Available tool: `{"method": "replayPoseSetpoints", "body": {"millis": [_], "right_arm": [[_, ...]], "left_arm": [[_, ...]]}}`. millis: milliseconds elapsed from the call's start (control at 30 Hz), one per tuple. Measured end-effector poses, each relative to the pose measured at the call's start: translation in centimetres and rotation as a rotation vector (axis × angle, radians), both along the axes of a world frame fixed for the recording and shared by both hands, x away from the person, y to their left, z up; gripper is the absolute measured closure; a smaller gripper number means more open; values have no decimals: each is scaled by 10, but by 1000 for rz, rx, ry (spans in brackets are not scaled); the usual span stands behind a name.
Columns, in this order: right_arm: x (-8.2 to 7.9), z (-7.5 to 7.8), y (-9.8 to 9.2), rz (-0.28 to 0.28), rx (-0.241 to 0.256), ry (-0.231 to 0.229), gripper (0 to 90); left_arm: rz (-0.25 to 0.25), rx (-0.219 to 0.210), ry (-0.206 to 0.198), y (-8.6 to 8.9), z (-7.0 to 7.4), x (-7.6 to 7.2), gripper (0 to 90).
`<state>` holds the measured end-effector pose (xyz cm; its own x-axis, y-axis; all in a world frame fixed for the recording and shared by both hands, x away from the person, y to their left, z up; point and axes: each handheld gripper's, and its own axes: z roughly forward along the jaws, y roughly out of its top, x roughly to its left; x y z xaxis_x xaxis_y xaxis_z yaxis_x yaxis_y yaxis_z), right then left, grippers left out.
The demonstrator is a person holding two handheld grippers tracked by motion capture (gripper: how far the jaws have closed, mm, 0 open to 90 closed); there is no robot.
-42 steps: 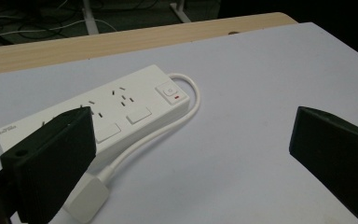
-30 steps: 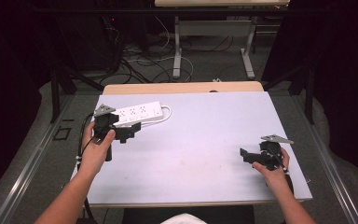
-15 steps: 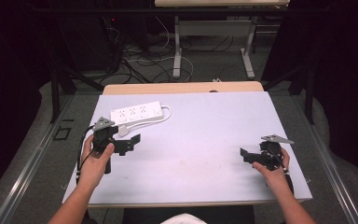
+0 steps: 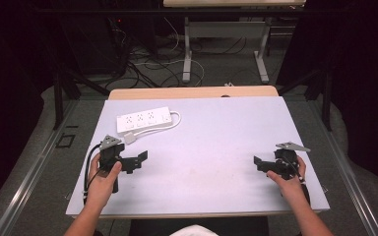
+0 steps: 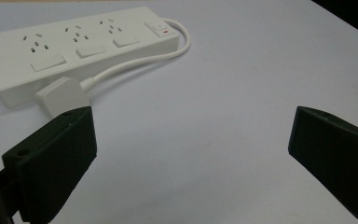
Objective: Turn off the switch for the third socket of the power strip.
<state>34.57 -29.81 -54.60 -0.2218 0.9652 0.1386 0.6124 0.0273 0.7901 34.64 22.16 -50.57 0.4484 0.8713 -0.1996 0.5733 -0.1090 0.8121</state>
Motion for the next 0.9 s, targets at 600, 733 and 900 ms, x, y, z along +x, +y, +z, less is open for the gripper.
{"method": "replayPoseSetpoints", "body": {"millis": [600, 733, 900], "right_arm": [[1, 0, 0, 8, -6, 0, 0], [0, 0, 0, 10, -8, -2, 0], [1, -1, 1, 11, -11, 0, 0]], "left_arm": [[58, 11, 22, 12, -35, -1, 15], [55, 22, 23, 12, -38, 0, 15], [42, 32, 37, 9, -44, 1, 14]]}}
